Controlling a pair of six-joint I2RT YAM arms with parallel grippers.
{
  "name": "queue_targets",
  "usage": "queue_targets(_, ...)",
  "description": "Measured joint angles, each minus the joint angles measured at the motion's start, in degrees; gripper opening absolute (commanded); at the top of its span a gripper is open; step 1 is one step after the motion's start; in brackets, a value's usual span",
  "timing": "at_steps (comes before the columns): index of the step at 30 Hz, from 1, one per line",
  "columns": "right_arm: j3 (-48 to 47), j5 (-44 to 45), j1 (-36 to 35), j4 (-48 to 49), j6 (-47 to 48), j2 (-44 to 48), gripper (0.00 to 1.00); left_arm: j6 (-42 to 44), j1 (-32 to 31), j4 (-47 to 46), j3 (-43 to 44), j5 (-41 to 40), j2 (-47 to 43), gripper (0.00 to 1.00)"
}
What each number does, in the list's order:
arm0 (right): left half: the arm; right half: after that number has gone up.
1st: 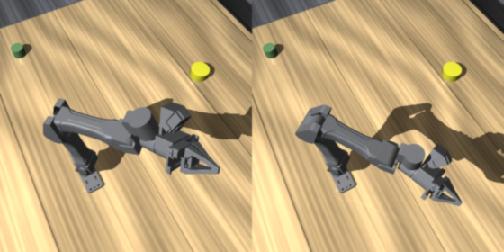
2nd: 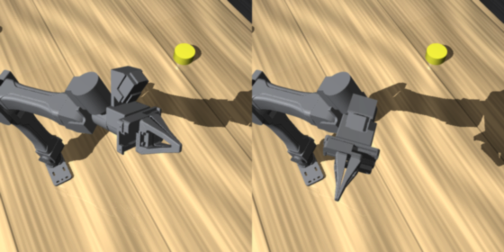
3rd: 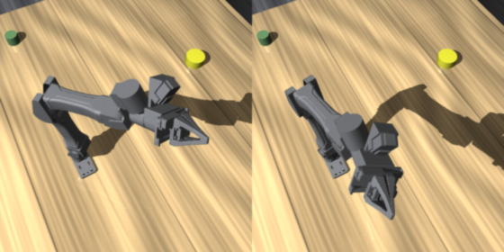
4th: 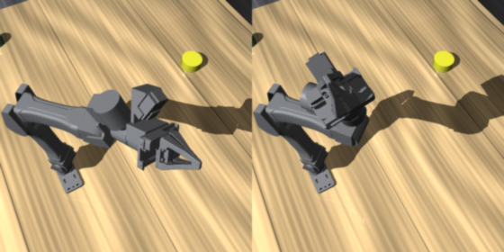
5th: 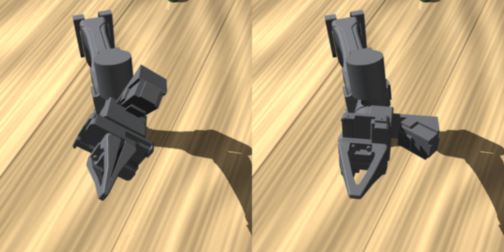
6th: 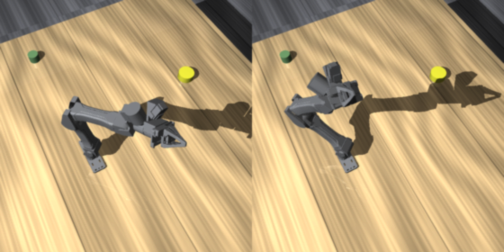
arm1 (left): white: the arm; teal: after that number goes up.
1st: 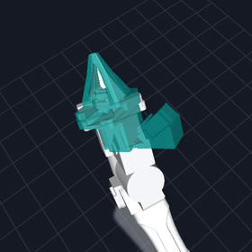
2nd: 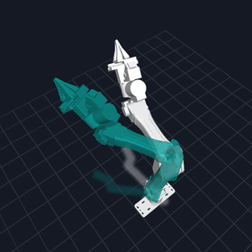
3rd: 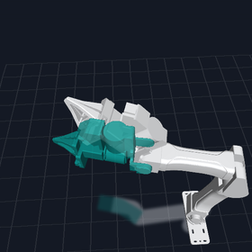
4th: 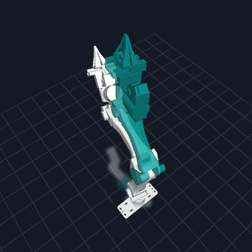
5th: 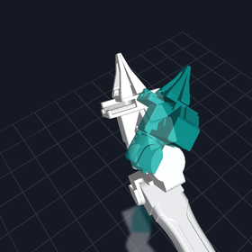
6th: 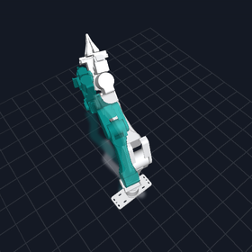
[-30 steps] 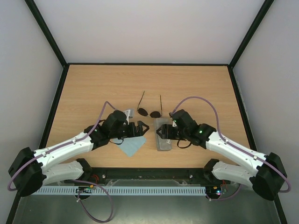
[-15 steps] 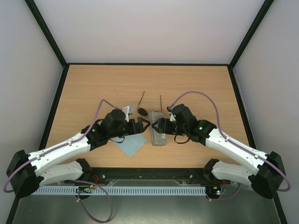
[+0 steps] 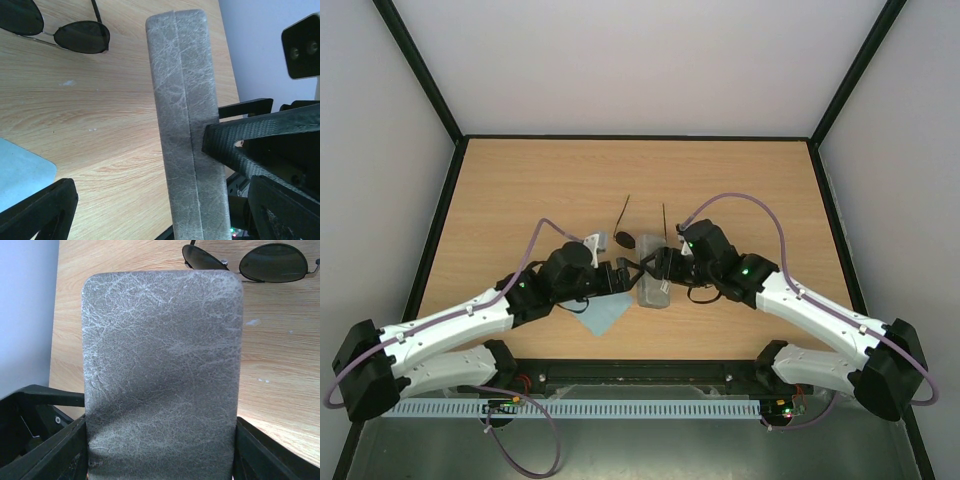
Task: Organize the sunglasses
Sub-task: Open the sunglasses case.
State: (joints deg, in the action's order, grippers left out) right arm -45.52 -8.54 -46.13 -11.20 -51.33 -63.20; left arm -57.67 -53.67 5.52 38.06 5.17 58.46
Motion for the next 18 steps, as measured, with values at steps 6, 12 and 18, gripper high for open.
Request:
queue_targets(6, 0.0, -0.2, 0.0, 0.6, -0.9, 0.1, 0.33, -0.4, -0.8, 0.0, -0.3, -1.1, 2.0, 0.90)
queue_targets(12, 0.0, -0.1, 0.4, 0.5, -1.5, 0.3, 0.26, -0.9, -1.0, -1.3, -0.4, -1.5, 3.1, 0.87)
queue_targets(18, 0.0, 0.0, 0.6, 0.3, -1.7, 1.6, 0.23, -0.9, -1.1, -1.7, -0.4, -2.3, 3.2, 0.87)
